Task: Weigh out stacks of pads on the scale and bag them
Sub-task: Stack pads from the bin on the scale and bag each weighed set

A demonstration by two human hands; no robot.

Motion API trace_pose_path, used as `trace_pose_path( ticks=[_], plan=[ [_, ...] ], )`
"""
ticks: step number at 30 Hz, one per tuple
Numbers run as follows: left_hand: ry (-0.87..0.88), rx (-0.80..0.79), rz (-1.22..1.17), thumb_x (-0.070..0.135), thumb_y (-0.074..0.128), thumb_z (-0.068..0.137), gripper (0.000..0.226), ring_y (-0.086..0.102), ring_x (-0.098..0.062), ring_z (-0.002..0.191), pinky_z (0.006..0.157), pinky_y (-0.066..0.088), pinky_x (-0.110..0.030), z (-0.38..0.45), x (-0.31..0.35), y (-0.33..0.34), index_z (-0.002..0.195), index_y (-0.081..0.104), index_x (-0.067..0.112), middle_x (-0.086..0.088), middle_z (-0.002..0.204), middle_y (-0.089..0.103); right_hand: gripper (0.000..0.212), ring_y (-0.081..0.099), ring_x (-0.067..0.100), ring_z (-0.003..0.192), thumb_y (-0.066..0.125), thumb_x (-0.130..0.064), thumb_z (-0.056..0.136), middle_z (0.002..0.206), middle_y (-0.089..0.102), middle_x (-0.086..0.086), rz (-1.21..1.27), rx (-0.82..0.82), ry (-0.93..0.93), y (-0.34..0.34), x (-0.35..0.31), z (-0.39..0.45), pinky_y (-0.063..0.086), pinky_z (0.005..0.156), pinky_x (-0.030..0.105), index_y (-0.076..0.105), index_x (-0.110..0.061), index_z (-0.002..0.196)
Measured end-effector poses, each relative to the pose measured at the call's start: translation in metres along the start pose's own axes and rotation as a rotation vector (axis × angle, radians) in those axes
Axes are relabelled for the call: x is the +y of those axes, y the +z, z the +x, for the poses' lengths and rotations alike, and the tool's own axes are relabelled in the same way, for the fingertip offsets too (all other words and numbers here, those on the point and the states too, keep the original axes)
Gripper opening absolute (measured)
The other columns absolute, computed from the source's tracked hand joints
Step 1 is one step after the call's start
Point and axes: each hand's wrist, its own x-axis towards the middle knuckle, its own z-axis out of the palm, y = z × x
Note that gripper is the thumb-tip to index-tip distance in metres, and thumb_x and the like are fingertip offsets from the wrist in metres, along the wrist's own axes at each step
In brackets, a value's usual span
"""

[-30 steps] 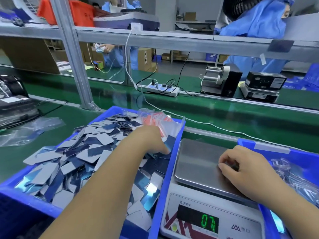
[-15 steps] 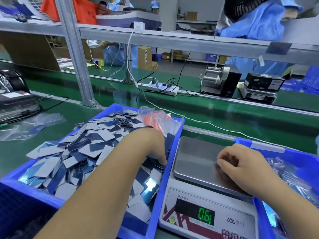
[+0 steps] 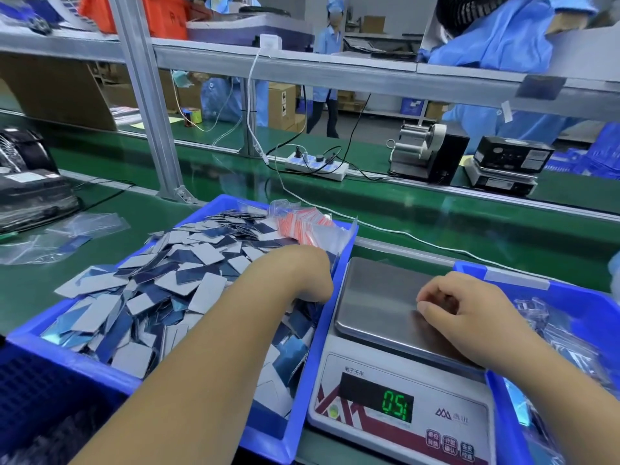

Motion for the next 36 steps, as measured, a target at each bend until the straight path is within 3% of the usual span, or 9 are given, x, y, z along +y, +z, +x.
trace_pose_path(
  ticks=[4,9,13,17,21,25,28,31,36],
  plan=[
    [-0.013,0.046,-0.077,0.021,0.067,0.079,0.017,0.047,-0.017,0.054,0.046,0.034,-0.024,0.001,-0.003,0.003,0.073,0.052,0.015,-0.001,0.066,0.053,0.019,0.053,-0.006,0.083,0.070,-0.025,0.083,0.079,0.063,-0.015,0.023,0.008,0.008,-0.002,0.000,-0.001,0.039,0.066,0.010,0.063,-0.038,0.072],
    [-0.033,0.030,-0.210,0.024,0.077,0.077,0.030,0.055,-0.019,0.065,0.053,0.042,-0.028,-0.003,-0.009,0.005,0.095,0.054,0.016,-0.004,0.086,0.063,0.018,0.055,-0.003,0.080,0.070,-0.025,0.083,0.081,0.064,-0.014,0.025,0.008,0.011,-0.003,0.000,-0.001,0.039,0.066,0.010,0.064,-0.037,0.072],
    [-0.041,0.023,-0.213,0.016,0.074,0.079,0.027,0.055,-0.022,0.063,0.052,0.043,-0.028,-0.005,-0.008,0.000,0.097,0.056,0.011,-0.006,0.080,0.062,0.018,0.055,-0.002,0.078,0.070,-0.024,0.083,0.078,0.064,-0.013,0.056,0.027,0.022,-0.003,0.002,-0.001,0.039,0.066,0.014,0.065,-0.036,0.071],
    [-0.048,0.035,-0.172,0.013,0.069,0.084,0.038,0.064,-0.027,0.085,0.069,0.053,-0.036,-0.011,-0.010,-0.013,0.117,0.051,0.012,-0.010,0.104,0.063,0.018,0.055,-0.002,0.080,0.070,-0.024,0.083,0.076,0.064,-0.013,0.083,0.045,0.044,-0.004,0.007,-0.002,0.039,0.065,0.015,0.066,-0.036,0.071],
    [-0.074,0.171,-0.200,0.011,0.060,0.086,0.027,0.054,-0.020,0.066,0.054,0.040,-0.028,-0.017,-0.019,-0.026,0.113,0.054,0.011,-0.009,0.093,0.063,0.018,0.055,-0.001,0.080,0.069,-0.024,0.084,0.076,0.064,-0.012,0.082,0.055,0.050,-0.006,0.009,-0.001,0.040,0.066,0.016,0.065,-0.035,0.071],
    [-0.060,0.271,-0.266,0.008,0.061,0.081,0.021,0.047,-0.025,0.063,0.054,0.034,-0.027,-0.019,-0.024,-0.032,0.096,0.055,0.021,-0.009,0.082,0.056,0.018,0.055,0.000,0.077,0.067,-0.023,0.084,0.074,0.062,-0.010,0.068,0.054,0.038,-0.006,0.007,0.000,0.037,0.064,0.015,0.064,-0.034,0.070],
    [-0.002,0.306,-0.329,0.014,0.065,0.081,0.024,0.054,-0.014,0.070,0.054,0.038,-0.026,-0.019,-0.017,-0.035,0.100,0.056,0.026,0.005,0.091,0.057,0.019,0.055,0.001,0.074,0.067,-0.023,0.084,0.072,0.062,-0.011,0.082,0.063,0.057,-0.007,0.008,0.001,0.038,0.063,0.017,0.064,-0.033,0.069],
    [0.066,0.335,-0.384,0.012,0.065,0.080,0.026,0.054,-0.013,0.069,0.055,0.038,-0.026,-0.013,-0.007,-0.037,0.087,0.053,0.033,0.008,0.085,0.056,0.020,0.056,0.003,0.071,0.065,-0.019,0.084,0.069,0.062,-0.016,0.117,0.106,0.095,-0.011,0.012,0.002,0.039,0.061,0.019,0.065,-0.030,0.068],
    [0.280,0.142,-0.824,0.007,0.075,0.079,0.030,0.053,-0.014,0.055,0.064,0.054,-0.034,-0.001,0.033,-0.024,0.097,0.061,0.027,0.010,0.058,0.053,0.018,0.050,0.004,0.055,0.063,-0.018,0.085,0.060,0.060,-0.019,0.231,0.289,0.225,-0.018,0.019,0.005,0.038,0.056,0.025,0.065,-0.027,0.069]
  ],
)
